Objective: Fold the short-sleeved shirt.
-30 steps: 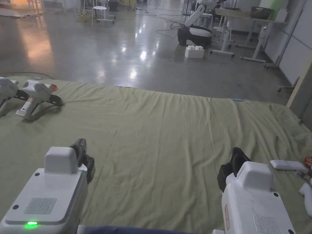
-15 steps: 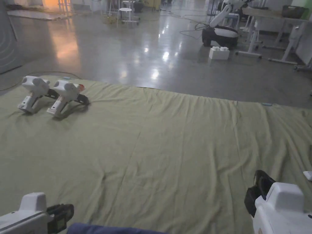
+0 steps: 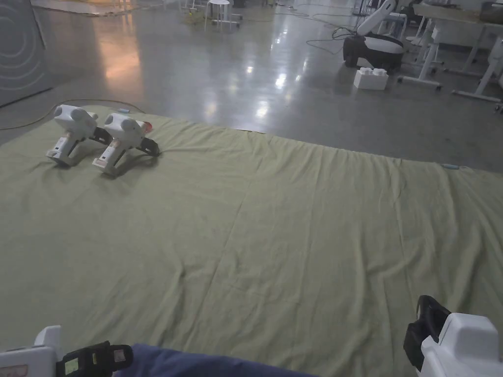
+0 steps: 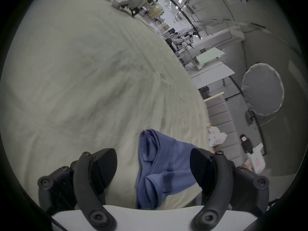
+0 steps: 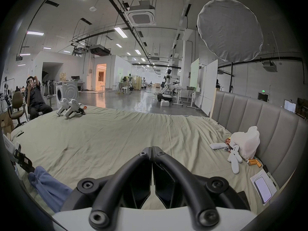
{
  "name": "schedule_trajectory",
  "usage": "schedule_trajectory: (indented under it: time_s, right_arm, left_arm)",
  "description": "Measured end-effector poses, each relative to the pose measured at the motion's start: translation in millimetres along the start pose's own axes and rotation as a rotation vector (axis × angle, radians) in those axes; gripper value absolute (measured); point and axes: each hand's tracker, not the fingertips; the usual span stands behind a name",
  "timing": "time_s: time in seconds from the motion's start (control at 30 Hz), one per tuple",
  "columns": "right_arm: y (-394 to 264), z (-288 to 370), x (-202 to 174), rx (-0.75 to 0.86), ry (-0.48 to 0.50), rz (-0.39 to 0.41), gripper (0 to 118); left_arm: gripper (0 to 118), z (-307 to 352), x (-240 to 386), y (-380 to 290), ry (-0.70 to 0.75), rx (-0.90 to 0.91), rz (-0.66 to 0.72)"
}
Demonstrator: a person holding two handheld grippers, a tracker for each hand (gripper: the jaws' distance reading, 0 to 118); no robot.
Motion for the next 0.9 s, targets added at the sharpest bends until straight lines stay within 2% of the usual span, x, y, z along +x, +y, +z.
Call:
schedule_trajectory:
  time_s: [0.07, 0.13, 0.17, 0.23, 0.3, 0.4, 0.43, 0.53, 0.67, 0.73, 0.9]
  right_arm:
    - [-0.9, 0.3, -0.5, -0.012, 0.0, 0.0, 0]
    - [-1.8, -0.5, -0.9, -0.019, 0.001, -0.008, 0]
    - [-2.3, -0.4, -1.7, -0.022, 0.002, -0.01, 0]
    - [-3.5, -0.9, -3.2, -0.028, 0.004, -0.013, 0]
    - [-4.5, -0.8, -4.7, -0.033, 0.01, -0.013, 0]
    - [-6.6, -1.5, -6.4, -0.039, 0.017, -0.01, 0]
    - [-6.9, -1.4, -6.8, -0.04, 0.02, -0.011, 0]
    - [-6.9, -0.5, -7.4, -0.042, 0.025, -0.014, 0]
    - [-7.3, 0.2, -5.1, -0.043, 0.029, -0.013, 0]
    - [-6.8, 0.5, -3.0, -0.044, 0.028, -0.015, 0]
    - [-5.0, 1.6, 2.3, -0.036, 0.025, -0.019, 0]
  left_arm:
    - [90, -0.6, 5.1, 3.3, -0.12, -0.062, 0.059]
    - [82, -13.5, 0.4, -1.3, -0.155, -0.138, 0.113]
    - [75, -22.4, -11.0, -3.7, -0.166, -0.158, 0.106]
    - [52, -32.0, -16.2, -4.9, -0.144, -0.149, 0.091]
    - [30, -37.9, -19.0, -3.1, -0.113, -0.142, 0.14]
    - [15, -42.6, -17.4, -2.6, -0.077, -0.126, 0.122]
    - [10, -41.2, 12.7, -16.5, -0.07, -0.122, 0.114]
    - [6, -38.2, 42.0, -26.5, -0.018, -0.098, 0.033]
    - [4, -25.6, 71.5, -29.7, -0.014, -0.066, 0.006]
    - [4, -29.1, 48.8, -21.5, -0.019, -0.053, -0.016]
    - [3, -6.1, 70.2, -1.2, 0.037, -0.016, -0.139]
